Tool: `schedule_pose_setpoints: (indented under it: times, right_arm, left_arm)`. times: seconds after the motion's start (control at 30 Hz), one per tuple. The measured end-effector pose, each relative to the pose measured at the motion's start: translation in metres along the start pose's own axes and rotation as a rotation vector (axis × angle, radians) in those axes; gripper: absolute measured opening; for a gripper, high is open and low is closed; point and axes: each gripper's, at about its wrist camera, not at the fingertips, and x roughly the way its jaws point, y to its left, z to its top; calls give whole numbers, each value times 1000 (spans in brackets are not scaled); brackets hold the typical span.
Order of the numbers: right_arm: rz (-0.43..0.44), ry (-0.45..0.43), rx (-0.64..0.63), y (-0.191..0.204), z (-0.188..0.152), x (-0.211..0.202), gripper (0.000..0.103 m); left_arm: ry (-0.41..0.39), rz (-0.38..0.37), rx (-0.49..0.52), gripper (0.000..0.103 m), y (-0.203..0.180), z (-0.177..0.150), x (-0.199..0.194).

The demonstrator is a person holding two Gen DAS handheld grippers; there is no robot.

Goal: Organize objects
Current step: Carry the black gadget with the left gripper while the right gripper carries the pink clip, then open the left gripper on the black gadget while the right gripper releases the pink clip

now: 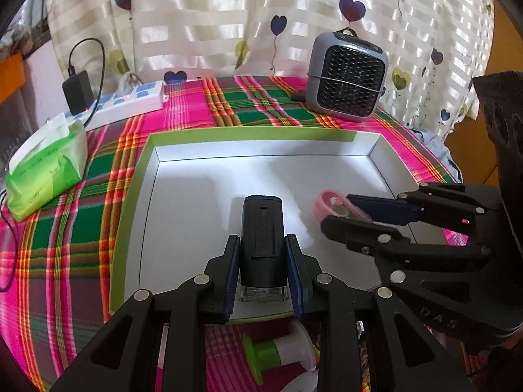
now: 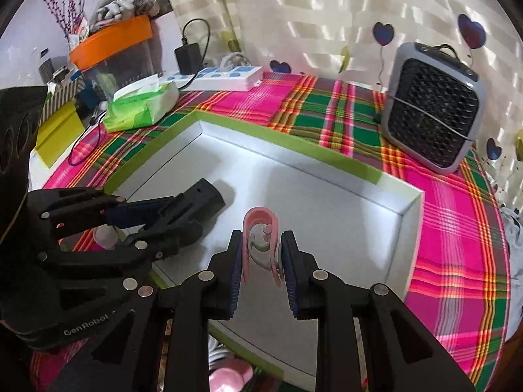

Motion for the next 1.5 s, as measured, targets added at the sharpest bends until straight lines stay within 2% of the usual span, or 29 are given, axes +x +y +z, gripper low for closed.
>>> schedule_pose_setpoints:
  times: [0.33,0.57,0.67,0.77,1.13,1.5]
  right_arm:
    - [69,26,-39,6,-2,9,25]
    - [38,12,-32,4,-3,5,26]
    - [18,0,-19,2,-3,1,33]
    - [8,-13,4,-1,-5,-5,41]
    - [-26,-65,35,12,-20,-51,41]
    - [-6,-107,41,38,-46,-87,41]
  left_arm:
    - [17,8,-40,25,2,-9,-7]
    - [19,-6,-17,25,0,-5,-6]
    - [6,-12,-7,25,-2,-3,-10]
    - [-9,-19,-9,25,-3,-3,-17]
    - [-67,-7,1,25,-18,-15,-55]
    - [-97,7,-5,25,-29,-39,-89]
